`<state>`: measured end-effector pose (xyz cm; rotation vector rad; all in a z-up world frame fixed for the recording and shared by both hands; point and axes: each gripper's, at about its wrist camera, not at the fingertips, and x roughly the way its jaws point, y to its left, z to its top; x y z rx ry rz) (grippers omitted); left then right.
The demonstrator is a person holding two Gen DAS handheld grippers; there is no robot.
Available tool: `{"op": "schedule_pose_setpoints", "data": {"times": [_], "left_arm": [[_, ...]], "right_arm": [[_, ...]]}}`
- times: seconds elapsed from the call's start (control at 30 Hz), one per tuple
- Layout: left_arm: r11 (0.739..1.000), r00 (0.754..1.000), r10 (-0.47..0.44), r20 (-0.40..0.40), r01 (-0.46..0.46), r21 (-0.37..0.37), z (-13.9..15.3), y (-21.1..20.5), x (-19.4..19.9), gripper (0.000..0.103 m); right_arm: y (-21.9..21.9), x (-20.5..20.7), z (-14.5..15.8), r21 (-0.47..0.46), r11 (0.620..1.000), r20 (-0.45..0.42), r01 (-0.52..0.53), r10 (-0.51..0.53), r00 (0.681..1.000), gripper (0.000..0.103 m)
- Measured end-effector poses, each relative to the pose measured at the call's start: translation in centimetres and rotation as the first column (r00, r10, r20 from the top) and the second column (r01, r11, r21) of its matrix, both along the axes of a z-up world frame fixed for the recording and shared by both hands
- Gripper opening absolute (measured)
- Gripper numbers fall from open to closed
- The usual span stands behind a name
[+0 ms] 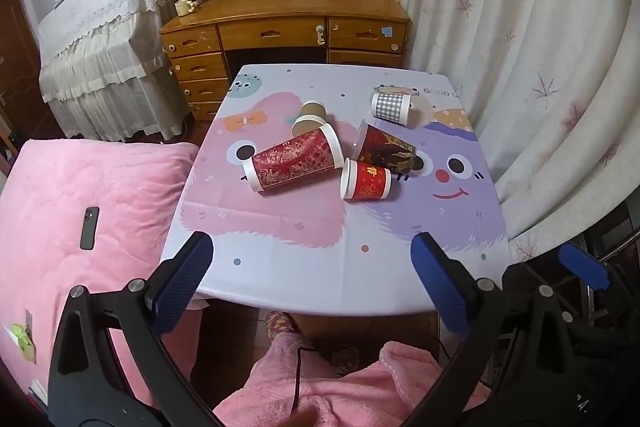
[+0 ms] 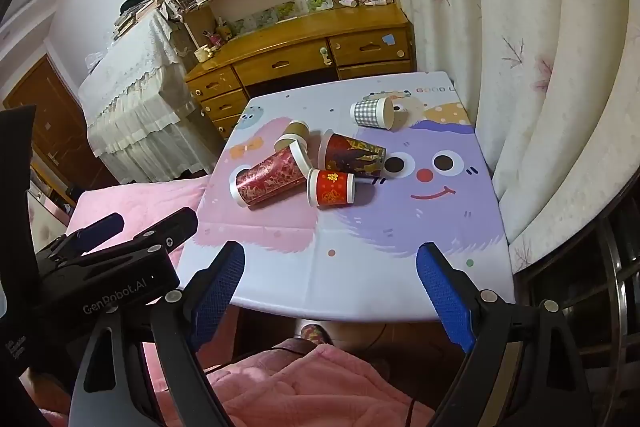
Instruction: Flip cup upright
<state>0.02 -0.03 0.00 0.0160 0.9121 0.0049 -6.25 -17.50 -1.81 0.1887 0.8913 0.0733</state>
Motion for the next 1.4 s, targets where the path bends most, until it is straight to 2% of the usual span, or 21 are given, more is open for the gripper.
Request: {"op": "schedule_pose_setpoints", "data": {"times": [0.4,0.5,0.9,1.0,1.4], "left_arm": [[1.000,1.000,0.000,-0.001,0.000,0.002,0.1,-0.1,-0.3,0.097],[1.000,1.000,0.000,-0.008,0.000,0.007,0.1,-0.2,-0.1,0.097],[1.000,1.000,0.000,-0.012,0.000,0.017,-1.9,0.1,-1.0,0.096],[1.000,1.000,0.000,-0.017,0.000,0.015,-2.9,0.1,-1.3,0.096],[1.000,1.000,-0.001,-0.025,0.001,0.022,-2.8,0.1,-1.4,0.093]], "right_arm": [[0.1,-0.1,0.6,0.004,1.000,-0.010,0.000,0.000,1.000,0.089],[-0.2,0.1,-0.2,0.006,1.000,-0.019,0.005,-0.005,1.000,0.089],[0.0,0.0,0.2,0.007,1.000,-0.029,0.007,-0.007,1.000,0.089],[-0.2,-0.1,-0.8,0.009,1.000,-0.034,0.009,-0.009,0.999,0.089],[-0.3,-0.2,-0.9,0.014,1.000,-0.040,0.009,-0.008,0.999,0.089]]}}
